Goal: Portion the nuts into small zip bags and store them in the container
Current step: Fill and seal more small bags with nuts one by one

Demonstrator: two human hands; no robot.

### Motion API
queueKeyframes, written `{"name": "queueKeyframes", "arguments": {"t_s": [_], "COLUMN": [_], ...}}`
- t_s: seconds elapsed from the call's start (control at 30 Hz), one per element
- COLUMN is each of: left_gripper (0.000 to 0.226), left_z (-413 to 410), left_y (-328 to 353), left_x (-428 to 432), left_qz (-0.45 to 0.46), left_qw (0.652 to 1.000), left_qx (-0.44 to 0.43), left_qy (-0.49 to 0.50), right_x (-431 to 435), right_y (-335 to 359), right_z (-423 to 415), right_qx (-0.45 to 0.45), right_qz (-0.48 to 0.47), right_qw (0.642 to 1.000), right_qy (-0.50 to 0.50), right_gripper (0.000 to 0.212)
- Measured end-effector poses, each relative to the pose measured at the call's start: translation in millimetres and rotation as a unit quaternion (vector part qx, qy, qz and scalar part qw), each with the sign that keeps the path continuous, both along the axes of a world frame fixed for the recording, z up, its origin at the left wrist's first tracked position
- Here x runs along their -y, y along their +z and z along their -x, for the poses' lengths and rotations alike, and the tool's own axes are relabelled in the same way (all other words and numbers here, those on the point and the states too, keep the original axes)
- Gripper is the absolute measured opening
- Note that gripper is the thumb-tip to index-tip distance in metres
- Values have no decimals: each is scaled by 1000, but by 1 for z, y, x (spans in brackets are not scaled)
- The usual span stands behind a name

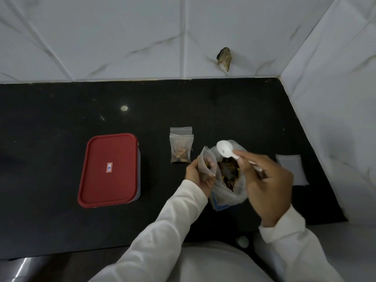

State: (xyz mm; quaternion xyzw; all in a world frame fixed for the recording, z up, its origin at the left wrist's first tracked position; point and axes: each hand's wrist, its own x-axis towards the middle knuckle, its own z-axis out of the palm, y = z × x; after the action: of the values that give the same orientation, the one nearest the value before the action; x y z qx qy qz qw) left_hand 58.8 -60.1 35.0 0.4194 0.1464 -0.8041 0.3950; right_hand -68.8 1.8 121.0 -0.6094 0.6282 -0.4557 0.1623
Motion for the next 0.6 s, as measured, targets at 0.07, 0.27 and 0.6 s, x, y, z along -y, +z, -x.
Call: {"name": "queueKeyframes", "arguments": {"t_s": [0.07, 0.27, 0.6], "left_gripper": [24, 35, 34], "left_z": [-1, -5, -1], "left_y": [-2, -17, -29], "left_x": [0, -5, -11], "left_qz": [-9, 11, 5], "left_qw": [1000, 1000, 1000], "left_qx": [-12, -25, 23], "left_qy": [9, -13, 0], "right_x": [5, 8, 21], "right_y": [0, -40, -72], "right_z": [13, 56, 52], "right_qx": [38, -39, -133], "right_qz": [-34, -123, -188], "right_qw": [998, 990, 972], "right_qy": [-33, -58, 55], "right_gripper": [18, 10, 14]}}
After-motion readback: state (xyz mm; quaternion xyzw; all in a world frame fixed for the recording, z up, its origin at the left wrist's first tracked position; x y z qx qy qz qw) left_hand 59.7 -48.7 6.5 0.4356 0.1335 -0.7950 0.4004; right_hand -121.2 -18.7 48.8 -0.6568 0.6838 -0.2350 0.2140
